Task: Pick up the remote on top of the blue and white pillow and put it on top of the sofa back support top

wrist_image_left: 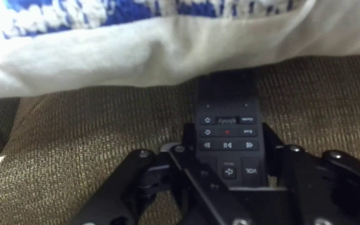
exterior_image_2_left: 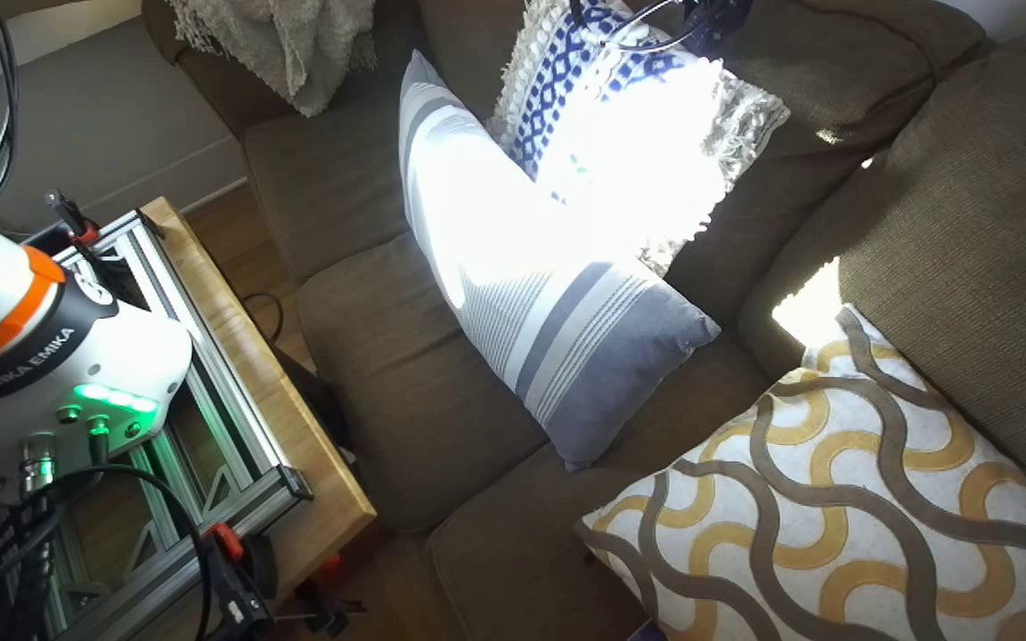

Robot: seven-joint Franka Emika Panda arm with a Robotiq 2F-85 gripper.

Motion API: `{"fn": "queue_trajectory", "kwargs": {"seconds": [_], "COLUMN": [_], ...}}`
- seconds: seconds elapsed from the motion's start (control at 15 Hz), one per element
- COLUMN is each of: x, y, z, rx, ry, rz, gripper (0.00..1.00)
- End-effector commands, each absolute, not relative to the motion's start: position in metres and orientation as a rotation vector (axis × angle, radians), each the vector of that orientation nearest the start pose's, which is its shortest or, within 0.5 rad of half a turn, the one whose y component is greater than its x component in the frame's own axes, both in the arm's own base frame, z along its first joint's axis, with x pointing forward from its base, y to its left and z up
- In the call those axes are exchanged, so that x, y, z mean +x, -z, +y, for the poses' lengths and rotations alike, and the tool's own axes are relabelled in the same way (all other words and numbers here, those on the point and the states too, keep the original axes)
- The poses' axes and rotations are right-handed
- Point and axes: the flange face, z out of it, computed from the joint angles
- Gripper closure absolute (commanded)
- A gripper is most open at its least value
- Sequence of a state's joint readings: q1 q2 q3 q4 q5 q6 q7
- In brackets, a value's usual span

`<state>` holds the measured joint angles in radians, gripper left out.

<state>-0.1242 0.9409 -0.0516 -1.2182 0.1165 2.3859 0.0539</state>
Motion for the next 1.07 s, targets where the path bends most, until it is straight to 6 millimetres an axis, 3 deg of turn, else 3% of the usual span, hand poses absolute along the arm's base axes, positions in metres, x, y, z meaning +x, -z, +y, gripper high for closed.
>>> {"fn": "queue_trajectory", "kwargs": {"seconds": [0.0, 0.27, 0.67, 1.0], "x": [0.774, 0.777, 0.777, 0.767], "y": [-0.237, -0.263, -0.321, -0.336], "z": [-0.13, -0.146, -0.202, -0.252], "rx": [-3.041, -2.966, -2.743, -2.54], "ry": [0.364, 0.35, 0.272, 0.206], "rz": [0.443, 0.555, 0.856, 1.092], "gripper": [0.74, 0.74, 0.74, 0.74]}}
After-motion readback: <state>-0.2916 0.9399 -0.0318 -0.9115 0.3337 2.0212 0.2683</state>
